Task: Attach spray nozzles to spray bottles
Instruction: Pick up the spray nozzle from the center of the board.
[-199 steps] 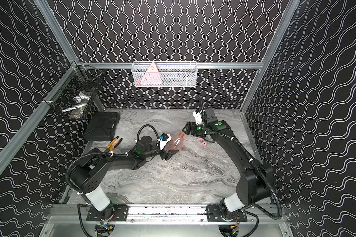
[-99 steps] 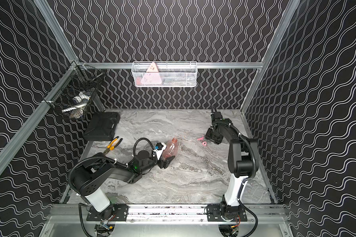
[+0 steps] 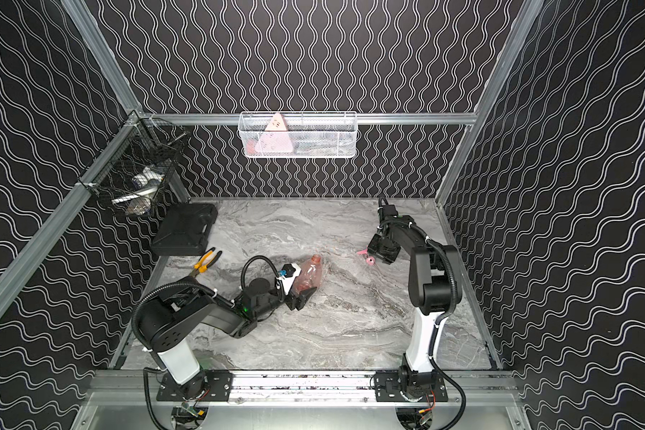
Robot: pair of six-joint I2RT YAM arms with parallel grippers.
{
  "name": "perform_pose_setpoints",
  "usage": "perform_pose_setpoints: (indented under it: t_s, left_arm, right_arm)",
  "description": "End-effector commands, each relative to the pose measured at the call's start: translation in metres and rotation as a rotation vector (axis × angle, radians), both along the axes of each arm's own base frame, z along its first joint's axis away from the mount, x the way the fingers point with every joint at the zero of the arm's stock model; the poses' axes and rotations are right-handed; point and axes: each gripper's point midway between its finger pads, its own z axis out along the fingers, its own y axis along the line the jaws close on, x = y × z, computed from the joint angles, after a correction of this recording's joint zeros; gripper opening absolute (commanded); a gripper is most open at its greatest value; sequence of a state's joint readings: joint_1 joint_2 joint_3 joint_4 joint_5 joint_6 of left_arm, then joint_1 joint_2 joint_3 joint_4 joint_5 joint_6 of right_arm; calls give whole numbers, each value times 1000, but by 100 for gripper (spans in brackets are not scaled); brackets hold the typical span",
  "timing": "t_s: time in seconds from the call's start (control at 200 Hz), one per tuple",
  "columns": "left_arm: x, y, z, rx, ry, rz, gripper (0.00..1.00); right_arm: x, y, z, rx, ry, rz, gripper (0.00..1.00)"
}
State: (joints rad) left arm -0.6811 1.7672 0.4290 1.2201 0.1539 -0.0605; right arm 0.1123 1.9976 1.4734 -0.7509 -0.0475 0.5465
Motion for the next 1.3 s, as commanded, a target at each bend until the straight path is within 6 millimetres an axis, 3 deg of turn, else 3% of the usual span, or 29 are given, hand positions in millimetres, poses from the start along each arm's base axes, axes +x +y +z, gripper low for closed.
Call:
perform_pose_setpoints:
  t_s: [0.0,0.16,0.24,0.265,0.535,0.676,0.786,0.946,1.151,1.216,1.296]
  left_arm:
    - [1,-5,15,-41,-32,-14,60]
    - [0,-5,15,-37,-28,-23,60]
    - [-1,-6,15,-35,-24,-29,60]
    - [-2,-7,16,-35,-23,-32,60]
    - [-3,-10,21,-37,-19,-55,60]
    - [-7,-14,25,-51,-13,-86,61]
    - [-8,-17,29,-70,-9,-106,62]
    - [-12,-25,38,-102,-11,-160,63]
    - [-17,-41,55,-217,50,-297,63]
    - [-17,-44,61,-259,72,-334,62]
    - [-17,-46,65,-302,102,-382,60]
  right_arm:
    - [4,8,-4,24,-9,-22,51]
    - [6,11,-5,20,-14,-19,50]
    - [7,10,-5,9,-18,-19,44]
    - [5,9,-17,4,9,-18,43]
    - [2,10,-29,7,26,-12,38]
    - [3,9,-27,0,17,-1,20]
    - [5,7,-16,-25,-13,17,15]
    - [16,12,62,-91,-254,49,15]
    - [8,47,203,-162,-696,118,17]
    - [-1,61,233,-130,-788,139,18]
    - [-12,73,254,-80,-872,164,18]
